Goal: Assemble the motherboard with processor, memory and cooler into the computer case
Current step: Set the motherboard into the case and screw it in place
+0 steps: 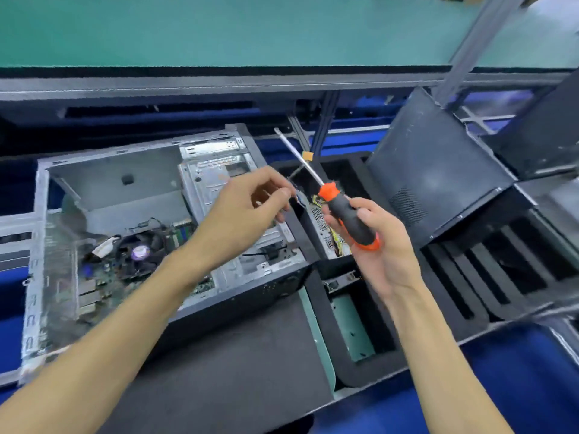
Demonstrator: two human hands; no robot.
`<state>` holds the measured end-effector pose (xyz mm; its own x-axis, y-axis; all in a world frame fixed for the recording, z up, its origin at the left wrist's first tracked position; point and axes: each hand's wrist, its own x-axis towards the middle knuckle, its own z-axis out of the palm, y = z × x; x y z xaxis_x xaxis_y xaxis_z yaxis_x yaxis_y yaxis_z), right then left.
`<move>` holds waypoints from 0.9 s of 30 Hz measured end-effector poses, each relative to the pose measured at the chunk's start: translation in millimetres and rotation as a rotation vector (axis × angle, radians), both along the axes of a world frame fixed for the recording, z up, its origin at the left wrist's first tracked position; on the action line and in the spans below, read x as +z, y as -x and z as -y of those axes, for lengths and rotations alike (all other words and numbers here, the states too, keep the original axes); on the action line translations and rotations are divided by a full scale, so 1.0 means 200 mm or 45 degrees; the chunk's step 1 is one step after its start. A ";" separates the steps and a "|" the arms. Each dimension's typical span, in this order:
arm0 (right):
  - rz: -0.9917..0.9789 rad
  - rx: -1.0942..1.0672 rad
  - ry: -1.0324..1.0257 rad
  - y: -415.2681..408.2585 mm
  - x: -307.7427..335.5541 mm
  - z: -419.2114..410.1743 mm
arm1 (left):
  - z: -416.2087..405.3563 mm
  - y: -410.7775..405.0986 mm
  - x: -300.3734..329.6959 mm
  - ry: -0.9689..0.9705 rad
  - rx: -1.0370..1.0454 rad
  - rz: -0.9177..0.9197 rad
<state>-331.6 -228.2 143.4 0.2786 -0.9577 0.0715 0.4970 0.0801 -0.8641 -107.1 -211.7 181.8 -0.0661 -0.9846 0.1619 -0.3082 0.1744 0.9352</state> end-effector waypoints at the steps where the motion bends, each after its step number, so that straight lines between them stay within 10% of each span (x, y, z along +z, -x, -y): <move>1: 0.016 -0.062 -0.048 0.07 -0.01 -0.02 | 0.01 0.08 -0.01 -0.001 -0.072 -0.010; 9: 0.010 -0.279 -0.271 0.51 -0.16 -0.13 | 0.05 0.64 -0.31 -0.298 -0.762 0.381; 14: -0.158 -0.400 -0.406 0.67 -0.35 -0.18 | 0.13 0.87 -0.65 -0.614 -0.661 0.569; 20: -0.331 -0.463 -0.406 0.71 -0.55 -0.23 | 0.13 1.06 -1.01 -0.376 -0.795 1.491; 27: -0.294 -0.385 -0.445 0.72 -0.64 -0.22 | 0.17 1.21 -1.24 -0.349 -0.765 1.916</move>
<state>-475.1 -183.6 15.0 -0.0435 -0.9535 -0.2982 0.3418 0.2663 -0.9012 -348.1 -246.5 -65.4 -0.3533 -0.7478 -0.5621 -0.8670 0.4874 -0.1035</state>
